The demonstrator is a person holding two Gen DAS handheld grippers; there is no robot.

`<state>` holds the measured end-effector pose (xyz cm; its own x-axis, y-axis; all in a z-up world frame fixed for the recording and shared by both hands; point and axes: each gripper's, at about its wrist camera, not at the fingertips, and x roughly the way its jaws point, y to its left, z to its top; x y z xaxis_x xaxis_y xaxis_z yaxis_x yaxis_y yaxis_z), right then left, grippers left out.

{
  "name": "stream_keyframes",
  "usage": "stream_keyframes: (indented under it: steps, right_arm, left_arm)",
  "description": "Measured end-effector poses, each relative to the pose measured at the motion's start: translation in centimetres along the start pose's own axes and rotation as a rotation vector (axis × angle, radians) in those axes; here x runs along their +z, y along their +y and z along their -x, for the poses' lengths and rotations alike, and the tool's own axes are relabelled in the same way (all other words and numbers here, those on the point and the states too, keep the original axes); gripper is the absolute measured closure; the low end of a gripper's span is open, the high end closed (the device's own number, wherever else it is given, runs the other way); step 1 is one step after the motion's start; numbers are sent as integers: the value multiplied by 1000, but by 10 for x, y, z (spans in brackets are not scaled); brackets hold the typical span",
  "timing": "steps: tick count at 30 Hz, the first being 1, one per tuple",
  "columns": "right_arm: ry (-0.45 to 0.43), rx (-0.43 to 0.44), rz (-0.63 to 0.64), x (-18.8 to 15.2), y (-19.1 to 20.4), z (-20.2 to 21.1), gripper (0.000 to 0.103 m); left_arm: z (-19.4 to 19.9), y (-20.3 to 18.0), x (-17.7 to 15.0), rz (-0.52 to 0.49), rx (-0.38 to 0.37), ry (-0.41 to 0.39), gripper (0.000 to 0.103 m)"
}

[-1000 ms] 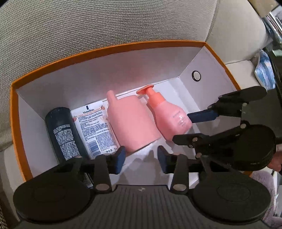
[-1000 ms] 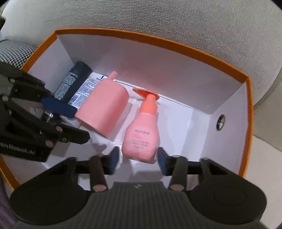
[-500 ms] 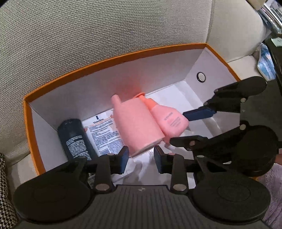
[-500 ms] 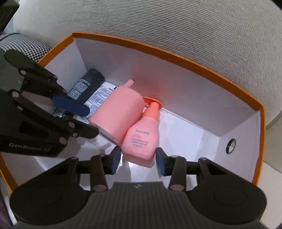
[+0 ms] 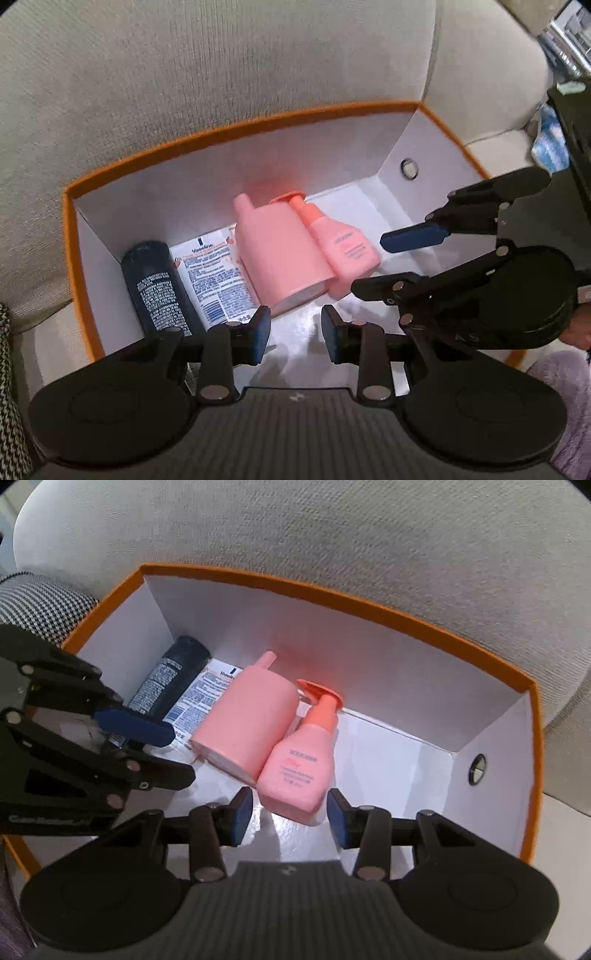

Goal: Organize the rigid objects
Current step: 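Withdraw both open tools from the orange box, then move the right tool toward the plaid pouch while the left approaches the picture card box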

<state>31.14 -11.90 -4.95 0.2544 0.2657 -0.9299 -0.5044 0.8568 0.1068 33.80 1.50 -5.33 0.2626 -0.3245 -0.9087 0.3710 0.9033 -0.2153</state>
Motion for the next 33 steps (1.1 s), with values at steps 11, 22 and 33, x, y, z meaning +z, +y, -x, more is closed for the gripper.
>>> stream_keyframes:
  steps: [11, 22, 33]
  right_arm:
    - [-207, -7, -72, -51, 15, 91, 57]
    - [-314, -21, -267, -178, 32, 136, 57]
    - [-89, 11, -600, -269, 33, 78, 45]
  left_arm:
    - [76, -46, -42, -14, -77, -213, 66]
    - [86, -87, -134, 45, -127, -246, 66]
    - [49, -77, -206, 65, 2, -72, 52]
